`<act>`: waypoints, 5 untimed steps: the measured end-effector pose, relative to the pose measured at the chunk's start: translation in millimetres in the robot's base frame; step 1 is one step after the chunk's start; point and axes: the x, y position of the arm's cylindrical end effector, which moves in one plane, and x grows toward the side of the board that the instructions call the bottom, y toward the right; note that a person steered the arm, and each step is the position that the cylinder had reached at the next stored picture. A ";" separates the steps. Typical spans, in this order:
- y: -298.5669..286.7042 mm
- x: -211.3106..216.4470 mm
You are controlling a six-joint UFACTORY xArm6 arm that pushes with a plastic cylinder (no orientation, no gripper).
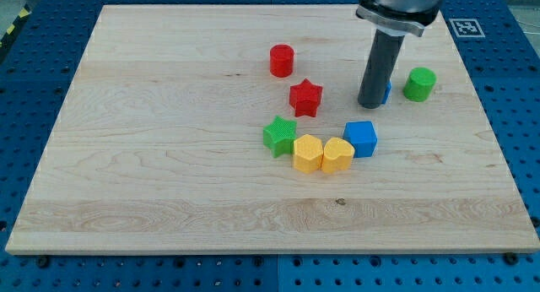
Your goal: Move the blue triangle close to the left of the green circle
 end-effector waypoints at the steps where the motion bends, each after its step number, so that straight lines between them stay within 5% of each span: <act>1: 1.8 0.0; 5: -53.2 -21.8</act>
